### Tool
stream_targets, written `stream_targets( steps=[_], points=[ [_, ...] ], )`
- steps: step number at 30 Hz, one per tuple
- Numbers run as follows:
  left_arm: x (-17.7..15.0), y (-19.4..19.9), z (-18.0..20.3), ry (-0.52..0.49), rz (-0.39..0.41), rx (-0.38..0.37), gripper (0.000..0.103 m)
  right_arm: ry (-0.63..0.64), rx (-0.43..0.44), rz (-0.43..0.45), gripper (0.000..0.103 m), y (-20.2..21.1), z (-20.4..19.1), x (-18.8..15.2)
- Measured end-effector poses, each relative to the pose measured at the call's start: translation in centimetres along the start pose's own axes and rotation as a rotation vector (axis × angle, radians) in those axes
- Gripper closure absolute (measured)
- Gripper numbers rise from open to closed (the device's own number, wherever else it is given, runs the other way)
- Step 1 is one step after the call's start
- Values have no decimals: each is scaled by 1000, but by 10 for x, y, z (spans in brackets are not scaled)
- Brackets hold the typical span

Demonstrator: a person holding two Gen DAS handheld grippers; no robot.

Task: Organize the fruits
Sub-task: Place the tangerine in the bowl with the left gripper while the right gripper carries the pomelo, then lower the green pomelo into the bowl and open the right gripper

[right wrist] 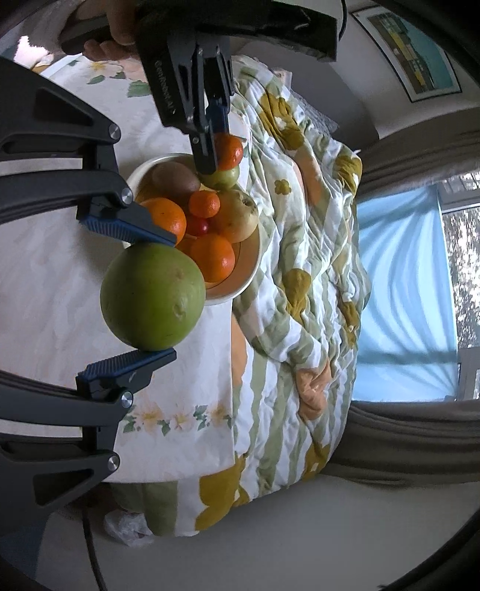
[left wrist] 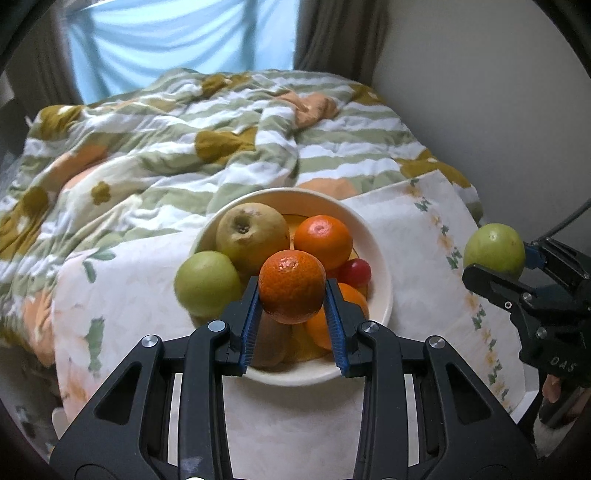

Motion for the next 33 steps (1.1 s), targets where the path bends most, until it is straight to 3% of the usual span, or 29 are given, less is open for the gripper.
stream_targets(
  steps=[10,18,26,28,29,30,33],
  points=[
    [15,-36,18,-146,-51,-56,63,-84,-53,0,53,-10,2,0],
    [17,-52,33,-230,-70,-50,62,-138,-92,3,53,-10,12,-4],
    [16,-50,33,-239,-82,-50,61,-159,-110,8,53,-6,17,-4],
    [17,-44,31,-227,-70,-61,46,-159,-113,11,53,-4,17,-3],
    [17,-42,29,-221,-64,-64,13,-159,-114,12,53,-4,17,-3],
    [18,-39,28,-215,-52,-64,0,-157,-114,13,53,-3,17,-2],
    [20,-31,25,-194,-32,-67,0,-151,-115,15,53,-1,17,-1]
  ],
)
Point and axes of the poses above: each gripper's, at about its wrist camera, not at the fingertips, and y roughly against the way its jaws point, z to its right, x to its top, the point moved 2 cm from there along -y, roughly the way its jaws point
